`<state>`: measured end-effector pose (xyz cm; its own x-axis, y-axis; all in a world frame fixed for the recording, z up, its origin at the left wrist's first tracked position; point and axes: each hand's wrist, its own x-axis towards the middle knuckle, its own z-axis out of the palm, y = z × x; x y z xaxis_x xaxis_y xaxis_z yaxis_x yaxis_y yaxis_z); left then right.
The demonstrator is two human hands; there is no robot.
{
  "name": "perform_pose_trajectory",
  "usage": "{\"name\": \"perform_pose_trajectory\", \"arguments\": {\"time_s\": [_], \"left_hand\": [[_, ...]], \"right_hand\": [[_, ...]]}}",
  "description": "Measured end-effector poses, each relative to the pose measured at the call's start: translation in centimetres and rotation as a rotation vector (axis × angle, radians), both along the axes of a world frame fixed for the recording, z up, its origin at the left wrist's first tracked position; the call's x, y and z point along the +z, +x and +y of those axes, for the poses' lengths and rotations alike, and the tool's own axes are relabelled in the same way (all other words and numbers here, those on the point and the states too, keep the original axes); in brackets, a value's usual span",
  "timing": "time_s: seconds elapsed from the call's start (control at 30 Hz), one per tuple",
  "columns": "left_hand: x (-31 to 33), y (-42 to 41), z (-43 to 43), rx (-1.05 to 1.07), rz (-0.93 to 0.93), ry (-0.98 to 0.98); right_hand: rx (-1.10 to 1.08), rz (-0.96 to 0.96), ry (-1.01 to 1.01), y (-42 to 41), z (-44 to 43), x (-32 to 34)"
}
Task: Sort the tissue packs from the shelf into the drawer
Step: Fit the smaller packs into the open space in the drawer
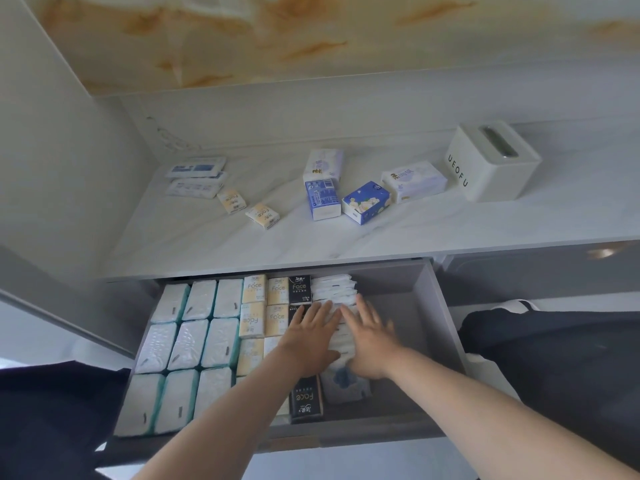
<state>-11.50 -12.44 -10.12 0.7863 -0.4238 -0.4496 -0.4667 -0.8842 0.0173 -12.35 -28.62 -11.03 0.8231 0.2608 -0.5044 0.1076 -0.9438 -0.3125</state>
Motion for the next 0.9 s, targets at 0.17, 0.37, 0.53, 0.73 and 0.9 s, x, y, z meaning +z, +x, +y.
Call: {"name": "perform_pose_trajectory", "arguments": {"time_s": [0.17, 0.37, 0.53, 0.73, 0.9], "left_hand": [[1.7, 1.9, 1.2, 0.01, -0.101, -0.147], [6.0, 7.4, 3.5, 0.137, -0.301, -0.389], [9.7, 13.0, 5.4, 0.248, -0.407, -0.493], [11.6, 19.6, 9.9, 0.321, -0.434, -0.388], [11.3, 23.7, 17.4, 0.432, -0.461, -0.315]], "right_hand": [[0.008, -0.271, 0.061, 1.9, 0.4, 2.6], [-0.016, -0.501, 0.302, 7.0, 2.0, 7.5], [0.016, -0.56, 0.275, 13.1, 4.7, 11.7], [0.051, -0.49, 0.23, 21.0, 10.0, 13.2], [0.156, -0.442, 0.214, 25.9, 17.5, 12.3]]}}
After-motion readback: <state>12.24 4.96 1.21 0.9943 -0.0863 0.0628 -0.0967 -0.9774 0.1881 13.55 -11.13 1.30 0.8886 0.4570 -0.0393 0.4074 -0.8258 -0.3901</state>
